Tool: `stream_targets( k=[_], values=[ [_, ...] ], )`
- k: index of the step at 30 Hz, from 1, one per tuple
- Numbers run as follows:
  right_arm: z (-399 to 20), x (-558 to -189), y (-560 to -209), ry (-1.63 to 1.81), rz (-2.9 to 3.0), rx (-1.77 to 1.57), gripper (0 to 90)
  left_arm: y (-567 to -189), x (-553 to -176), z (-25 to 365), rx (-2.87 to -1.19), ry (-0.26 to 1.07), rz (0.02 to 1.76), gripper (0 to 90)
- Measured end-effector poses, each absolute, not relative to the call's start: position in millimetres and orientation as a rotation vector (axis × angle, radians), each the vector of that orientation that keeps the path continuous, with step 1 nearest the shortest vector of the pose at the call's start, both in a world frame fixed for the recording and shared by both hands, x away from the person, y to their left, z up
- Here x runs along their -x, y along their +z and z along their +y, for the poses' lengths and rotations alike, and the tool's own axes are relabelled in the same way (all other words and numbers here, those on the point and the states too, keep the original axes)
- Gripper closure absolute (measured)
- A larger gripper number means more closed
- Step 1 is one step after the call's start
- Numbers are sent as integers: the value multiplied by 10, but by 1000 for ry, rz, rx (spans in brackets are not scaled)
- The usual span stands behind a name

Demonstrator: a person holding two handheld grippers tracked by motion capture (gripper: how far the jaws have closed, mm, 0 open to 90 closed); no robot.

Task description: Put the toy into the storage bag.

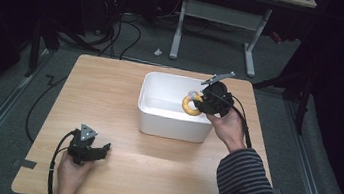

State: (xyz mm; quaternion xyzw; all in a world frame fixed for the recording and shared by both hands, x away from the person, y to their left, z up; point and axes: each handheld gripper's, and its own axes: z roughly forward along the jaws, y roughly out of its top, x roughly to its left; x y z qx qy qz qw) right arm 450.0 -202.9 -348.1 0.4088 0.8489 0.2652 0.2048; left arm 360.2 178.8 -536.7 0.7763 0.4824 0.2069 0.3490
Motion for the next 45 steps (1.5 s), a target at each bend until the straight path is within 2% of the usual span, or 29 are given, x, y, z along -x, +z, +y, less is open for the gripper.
stream_targets(
  k=[29, 38, 45],
  values=[
    [-1969, -4572, -3813, 711, 2439, -1203, 663, -5367, -3596, 1787, -2012, 537, 1252, 252],
    [-2004, -4608, -3765, 756, 2495, -1201, 654, -5366, -3604, 1774, -2014, 538, 1251, 251],
    [-2028, -4602, -3737, 807, 2473, -1208, 555, -5367, -3604, 1775, -2014, 532, 1245, 248]
  ],
)
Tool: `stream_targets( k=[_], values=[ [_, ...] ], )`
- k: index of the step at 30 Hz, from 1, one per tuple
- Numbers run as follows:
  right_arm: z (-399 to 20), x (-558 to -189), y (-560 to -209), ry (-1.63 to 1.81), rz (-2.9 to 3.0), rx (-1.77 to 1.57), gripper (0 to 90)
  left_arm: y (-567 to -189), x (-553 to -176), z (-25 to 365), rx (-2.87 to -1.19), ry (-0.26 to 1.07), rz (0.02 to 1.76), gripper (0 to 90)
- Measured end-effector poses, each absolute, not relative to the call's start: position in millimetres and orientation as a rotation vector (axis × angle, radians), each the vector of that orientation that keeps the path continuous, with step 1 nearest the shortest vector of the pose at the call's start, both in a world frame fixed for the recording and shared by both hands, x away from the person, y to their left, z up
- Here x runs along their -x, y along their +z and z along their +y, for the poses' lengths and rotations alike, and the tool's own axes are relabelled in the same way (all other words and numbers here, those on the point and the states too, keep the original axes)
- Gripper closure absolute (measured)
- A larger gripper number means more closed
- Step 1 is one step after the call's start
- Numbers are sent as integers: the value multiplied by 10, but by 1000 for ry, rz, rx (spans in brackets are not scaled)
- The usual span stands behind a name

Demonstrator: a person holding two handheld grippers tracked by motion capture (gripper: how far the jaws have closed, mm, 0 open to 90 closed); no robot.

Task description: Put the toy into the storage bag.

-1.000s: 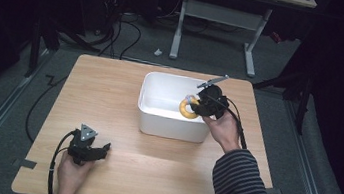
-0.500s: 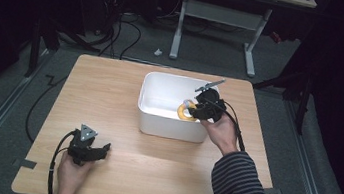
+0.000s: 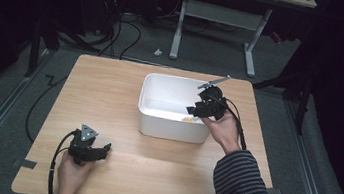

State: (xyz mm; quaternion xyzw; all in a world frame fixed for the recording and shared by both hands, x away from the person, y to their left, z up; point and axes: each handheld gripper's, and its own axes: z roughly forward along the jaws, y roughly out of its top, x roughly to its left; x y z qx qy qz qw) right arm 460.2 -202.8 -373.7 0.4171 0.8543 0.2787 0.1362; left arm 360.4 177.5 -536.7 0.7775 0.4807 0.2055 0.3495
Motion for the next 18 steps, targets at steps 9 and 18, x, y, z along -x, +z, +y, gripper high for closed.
stream_targets(
  k=[9, 18],
  values=[
    [-2103, -4441, -3636, 918, 2341, -1222, 545, -5367, -3603, 1775, -2015, 533, 1244, 248],
    [-2314, -4351, -3596, 973, 2280, -1226, 540, -5367, -3605, 1777, -2014, 532, 1246, 250]
  ],
)
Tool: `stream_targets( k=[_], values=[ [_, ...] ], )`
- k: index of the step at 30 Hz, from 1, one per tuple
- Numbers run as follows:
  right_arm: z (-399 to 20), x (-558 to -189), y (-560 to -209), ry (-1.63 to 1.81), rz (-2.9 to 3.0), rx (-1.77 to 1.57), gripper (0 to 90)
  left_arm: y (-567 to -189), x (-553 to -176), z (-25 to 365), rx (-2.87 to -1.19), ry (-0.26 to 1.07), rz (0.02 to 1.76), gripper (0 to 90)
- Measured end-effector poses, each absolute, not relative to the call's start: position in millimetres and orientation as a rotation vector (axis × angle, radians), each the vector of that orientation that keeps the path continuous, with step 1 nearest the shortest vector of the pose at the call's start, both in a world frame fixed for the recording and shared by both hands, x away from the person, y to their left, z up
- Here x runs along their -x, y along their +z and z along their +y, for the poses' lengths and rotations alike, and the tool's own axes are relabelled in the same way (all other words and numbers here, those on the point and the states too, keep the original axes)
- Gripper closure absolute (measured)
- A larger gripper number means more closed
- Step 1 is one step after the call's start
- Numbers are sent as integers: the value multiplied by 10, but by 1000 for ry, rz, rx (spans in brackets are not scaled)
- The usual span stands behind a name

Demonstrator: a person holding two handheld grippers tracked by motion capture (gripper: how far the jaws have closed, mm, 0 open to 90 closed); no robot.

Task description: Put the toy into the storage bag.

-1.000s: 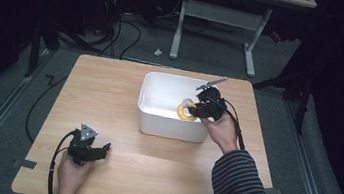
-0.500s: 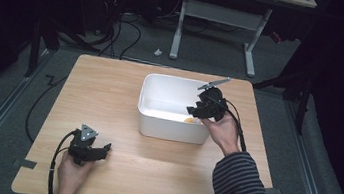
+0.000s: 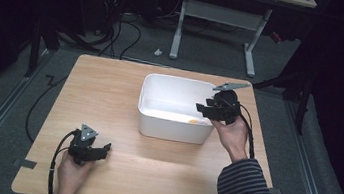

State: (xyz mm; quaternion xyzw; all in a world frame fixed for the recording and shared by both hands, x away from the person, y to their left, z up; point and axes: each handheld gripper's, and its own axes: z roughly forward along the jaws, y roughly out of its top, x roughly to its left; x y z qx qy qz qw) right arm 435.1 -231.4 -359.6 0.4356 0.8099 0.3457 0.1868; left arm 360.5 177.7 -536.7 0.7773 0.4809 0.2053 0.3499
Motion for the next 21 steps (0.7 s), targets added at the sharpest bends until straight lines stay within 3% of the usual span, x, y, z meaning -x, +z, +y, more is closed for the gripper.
stream_targets(
  k=[21],
  values=[
    [-2734, -4096, -3437, 1040, 2188, -1273, 549, -5367, -3595, 1783, -2011, 538, 1255, 246]
  ],
)
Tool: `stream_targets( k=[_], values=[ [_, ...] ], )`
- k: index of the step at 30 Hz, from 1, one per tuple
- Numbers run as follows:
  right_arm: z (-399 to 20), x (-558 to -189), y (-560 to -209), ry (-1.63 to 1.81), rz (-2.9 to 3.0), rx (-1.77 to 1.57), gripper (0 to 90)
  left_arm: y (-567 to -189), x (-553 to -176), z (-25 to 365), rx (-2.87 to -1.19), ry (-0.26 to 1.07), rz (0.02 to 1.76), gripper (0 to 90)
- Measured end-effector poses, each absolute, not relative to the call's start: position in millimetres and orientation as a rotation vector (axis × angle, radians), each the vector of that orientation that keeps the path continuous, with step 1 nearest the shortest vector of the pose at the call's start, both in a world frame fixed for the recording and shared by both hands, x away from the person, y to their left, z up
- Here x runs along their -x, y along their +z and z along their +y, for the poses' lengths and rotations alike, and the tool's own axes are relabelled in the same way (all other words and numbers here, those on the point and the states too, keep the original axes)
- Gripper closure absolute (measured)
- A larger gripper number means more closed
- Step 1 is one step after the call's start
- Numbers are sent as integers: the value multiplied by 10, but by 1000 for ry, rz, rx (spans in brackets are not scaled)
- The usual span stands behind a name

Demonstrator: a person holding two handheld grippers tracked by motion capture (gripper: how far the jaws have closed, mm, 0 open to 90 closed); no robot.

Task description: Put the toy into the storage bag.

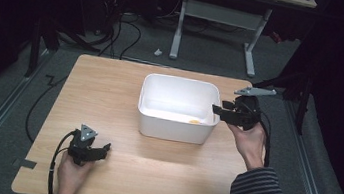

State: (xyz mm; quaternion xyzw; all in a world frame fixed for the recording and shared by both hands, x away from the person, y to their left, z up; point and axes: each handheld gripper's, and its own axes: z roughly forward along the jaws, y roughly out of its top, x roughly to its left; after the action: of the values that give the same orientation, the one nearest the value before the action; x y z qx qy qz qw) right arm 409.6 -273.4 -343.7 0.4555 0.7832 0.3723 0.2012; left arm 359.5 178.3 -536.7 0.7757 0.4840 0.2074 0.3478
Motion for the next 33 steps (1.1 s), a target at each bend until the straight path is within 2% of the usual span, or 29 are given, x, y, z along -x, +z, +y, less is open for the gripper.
stream_targets(
  k=[33],
  values=[
    [-3249, -3516, -3419, 1076, 2064, -1356, 517, -5368, -3595, 1787, -2008, 536, 1256, 250]
  ],
)
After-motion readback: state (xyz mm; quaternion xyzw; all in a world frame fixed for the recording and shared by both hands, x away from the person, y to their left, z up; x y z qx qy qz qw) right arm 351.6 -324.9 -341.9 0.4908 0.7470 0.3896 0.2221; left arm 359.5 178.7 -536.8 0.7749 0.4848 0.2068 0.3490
